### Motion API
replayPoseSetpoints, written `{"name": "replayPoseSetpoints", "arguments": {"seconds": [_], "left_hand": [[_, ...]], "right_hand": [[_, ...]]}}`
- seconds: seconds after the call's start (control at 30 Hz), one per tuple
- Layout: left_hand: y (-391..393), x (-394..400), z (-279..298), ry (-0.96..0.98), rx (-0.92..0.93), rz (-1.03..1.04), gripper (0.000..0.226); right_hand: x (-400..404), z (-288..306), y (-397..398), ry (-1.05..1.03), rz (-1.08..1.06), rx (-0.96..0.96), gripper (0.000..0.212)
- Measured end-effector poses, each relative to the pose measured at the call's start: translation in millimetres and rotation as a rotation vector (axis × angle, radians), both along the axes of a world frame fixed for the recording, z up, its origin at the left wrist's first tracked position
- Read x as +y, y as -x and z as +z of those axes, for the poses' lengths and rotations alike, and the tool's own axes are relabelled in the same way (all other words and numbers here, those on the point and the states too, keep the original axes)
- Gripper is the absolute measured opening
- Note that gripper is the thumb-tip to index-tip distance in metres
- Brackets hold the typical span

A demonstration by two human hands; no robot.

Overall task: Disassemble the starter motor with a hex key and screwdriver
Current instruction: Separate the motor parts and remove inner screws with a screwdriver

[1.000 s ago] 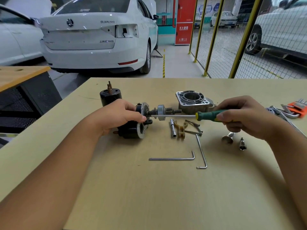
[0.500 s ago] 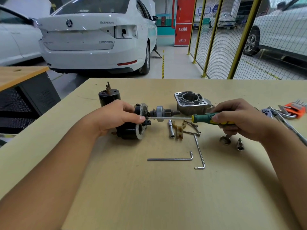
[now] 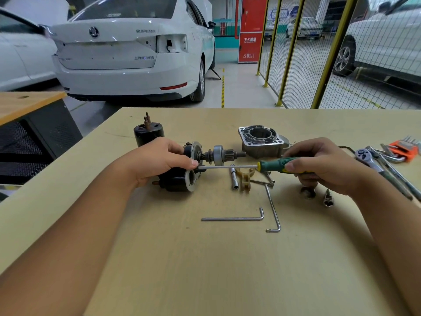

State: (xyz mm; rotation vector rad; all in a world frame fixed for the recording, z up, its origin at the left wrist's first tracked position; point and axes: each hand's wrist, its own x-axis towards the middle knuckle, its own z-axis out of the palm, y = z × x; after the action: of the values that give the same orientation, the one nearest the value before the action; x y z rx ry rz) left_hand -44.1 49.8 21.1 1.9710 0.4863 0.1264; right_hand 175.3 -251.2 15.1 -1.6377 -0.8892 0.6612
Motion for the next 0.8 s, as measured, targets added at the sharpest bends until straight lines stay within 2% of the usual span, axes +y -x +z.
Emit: {"name": "replayPoseSetpoints", "arguments": {"seconds": [0.2,0.37,0.47,0.7,0.8], "left_hand": [[0,-3,1,-0.006,0.006,0.015,0.038],[0,-3,1,-0.037,0.007,0.014,0.054],[1,-2,1,-0.038,0.005,0.009,0.056],[1,-6,2,-0.066,-0.007,0.022,0.053],[1,-8,2,-0.090,-0.003,0.040,0.041]], "right_hand": [[0,-1,1,-0.078,0.008,-0.081,0.015],[-1,4,2,-0.080,0.011,-0.178,0.022],[-2,6,1,-0.088,0.002,-0.243,0.040],[0,12,5,-0.194,-0.049,-0.107,0.058],[-2,18,10,-0.113,-0.021,0.012,0.046]]}}
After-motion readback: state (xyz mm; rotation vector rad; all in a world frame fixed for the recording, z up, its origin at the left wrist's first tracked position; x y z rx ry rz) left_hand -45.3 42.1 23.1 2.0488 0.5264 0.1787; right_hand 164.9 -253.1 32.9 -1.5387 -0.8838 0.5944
